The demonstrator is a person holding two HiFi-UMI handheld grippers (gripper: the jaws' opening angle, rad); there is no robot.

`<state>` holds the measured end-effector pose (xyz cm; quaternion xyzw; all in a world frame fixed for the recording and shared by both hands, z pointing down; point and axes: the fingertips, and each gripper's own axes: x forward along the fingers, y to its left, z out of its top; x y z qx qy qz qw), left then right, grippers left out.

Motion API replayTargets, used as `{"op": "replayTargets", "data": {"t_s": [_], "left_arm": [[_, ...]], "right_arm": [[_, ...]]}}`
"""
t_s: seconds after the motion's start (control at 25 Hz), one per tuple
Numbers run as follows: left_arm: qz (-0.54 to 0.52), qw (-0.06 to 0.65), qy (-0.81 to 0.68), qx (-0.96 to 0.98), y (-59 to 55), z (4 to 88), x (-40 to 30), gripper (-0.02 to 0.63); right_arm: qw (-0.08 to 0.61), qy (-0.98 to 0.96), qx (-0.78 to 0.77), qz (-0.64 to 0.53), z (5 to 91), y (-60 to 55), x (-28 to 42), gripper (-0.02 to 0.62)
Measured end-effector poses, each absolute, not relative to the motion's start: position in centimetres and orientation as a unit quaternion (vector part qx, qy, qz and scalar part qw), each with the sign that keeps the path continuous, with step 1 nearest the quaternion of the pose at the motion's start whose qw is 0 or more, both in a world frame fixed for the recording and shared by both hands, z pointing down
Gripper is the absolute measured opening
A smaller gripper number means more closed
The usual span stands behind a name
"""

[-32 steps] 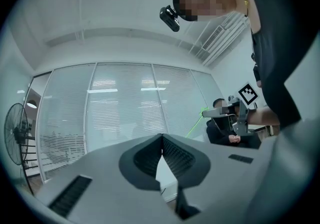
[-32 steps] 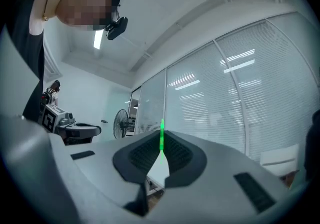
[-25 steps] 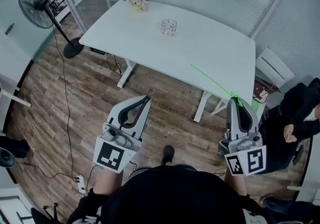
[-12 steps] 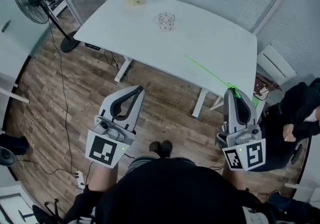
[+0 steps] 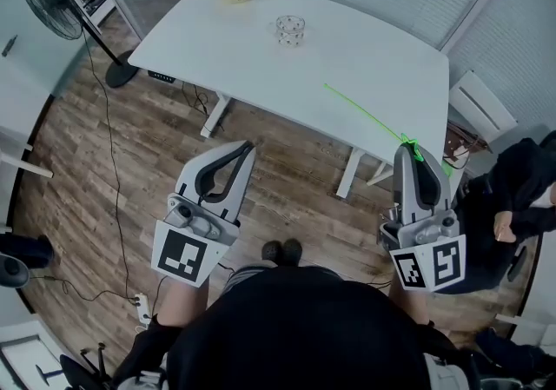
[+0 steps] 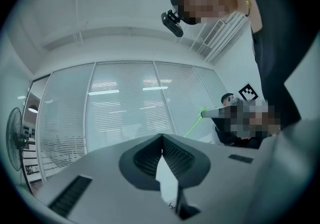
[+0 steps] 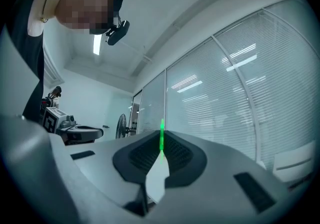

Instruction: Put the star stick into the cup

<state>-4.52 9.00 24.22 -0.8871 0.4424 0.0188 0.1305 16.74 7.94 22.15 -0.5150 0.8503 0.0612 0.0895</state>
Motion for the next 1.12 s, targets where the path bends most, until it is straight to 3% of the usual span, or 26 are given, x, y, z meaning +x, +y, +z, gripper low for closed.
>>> {"op": "replayTargets", "data": {"t_s": [0.64, 1.12], "left_arm": [[0.01, 0.123, 0.463, -0.878, 8.5, 25.5, -4.3, 0.014], [0.02, 0.137, 0.446, -0.884, 0.9, 24.9, -4.8, 0.014]], "right_arm": [[0.087, 0.855, -0.508, 0.06, 23.1, 6.4, 17.8, 0.023], [0.1, 0.847, -0.519, 0.061, 23.4, -0.3, 17.2, 0.023]]}}
